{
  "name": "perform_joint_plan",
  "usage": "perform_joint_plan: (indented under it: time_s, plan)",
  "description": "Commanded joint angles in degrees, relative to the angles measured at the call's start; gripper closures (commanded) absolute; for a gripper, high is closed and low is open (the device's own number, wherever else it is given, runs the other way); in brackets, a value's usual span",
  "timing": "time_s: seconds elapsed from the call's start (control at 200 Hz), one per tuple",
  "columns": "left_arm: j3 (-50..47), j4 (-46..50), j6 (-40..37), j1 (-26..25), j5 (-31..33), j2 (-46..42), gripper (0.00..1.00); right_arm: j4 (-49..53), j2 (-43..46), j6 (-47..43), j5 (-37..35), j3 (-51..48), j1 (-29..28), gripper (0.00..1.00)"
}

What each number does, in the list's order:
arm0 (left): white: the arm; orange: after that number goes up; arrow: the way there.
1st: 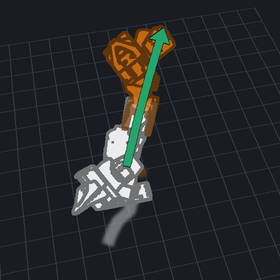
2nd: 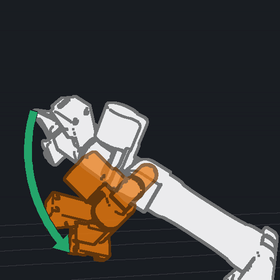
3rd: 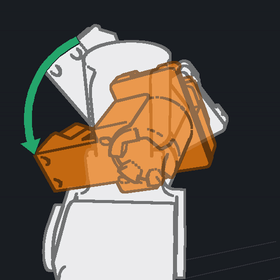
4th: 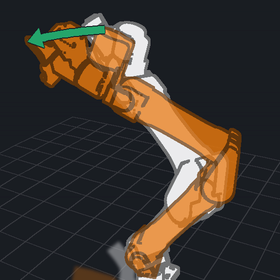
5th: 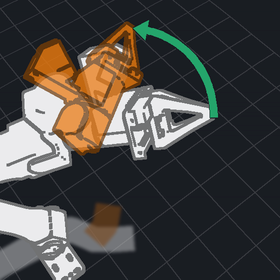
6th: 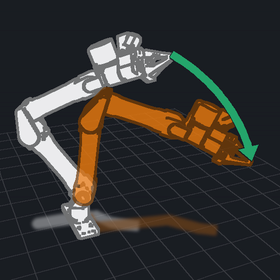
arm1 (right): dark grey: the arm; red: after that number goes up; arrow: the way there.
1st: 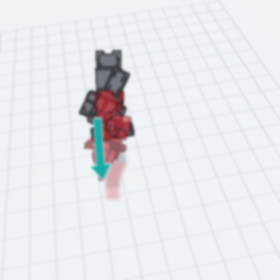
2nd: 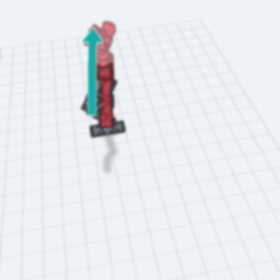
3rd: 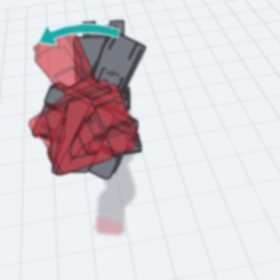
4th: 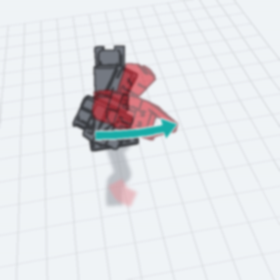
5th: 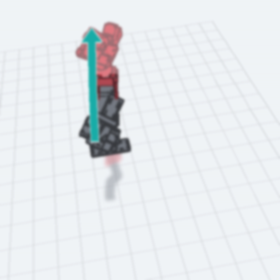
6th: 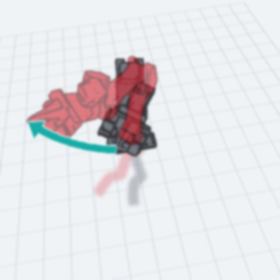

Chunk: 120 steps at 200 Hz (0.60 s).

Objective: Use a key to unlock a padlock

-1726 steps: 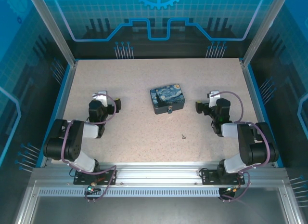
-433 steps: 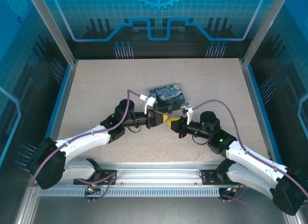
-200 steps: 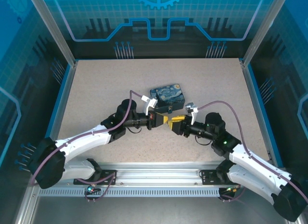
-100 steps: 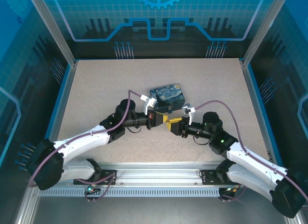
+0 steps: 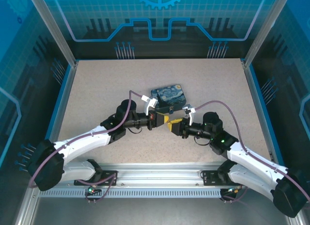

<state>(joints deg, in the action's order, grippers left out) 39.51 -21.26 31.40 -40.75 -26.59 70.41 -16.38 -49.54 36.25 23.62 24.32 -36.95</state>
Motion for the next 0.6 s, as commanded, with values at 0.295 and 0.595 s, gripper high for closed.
perform_joint_plan:
  time_s: [0.295,0.595]
  plan:
    - [1.3,-0.5,-0.5,-0.4,0.5,-1.3,1.00,-0.3,0.7,0.1,-1.5,1.0,0.6,0.88]
    - [1.2,0.0,-0.9,-0.4,1.7,-1.9,0.81,2.4,1.5,-0.4,-3.0,0.9,0.6,1.00]
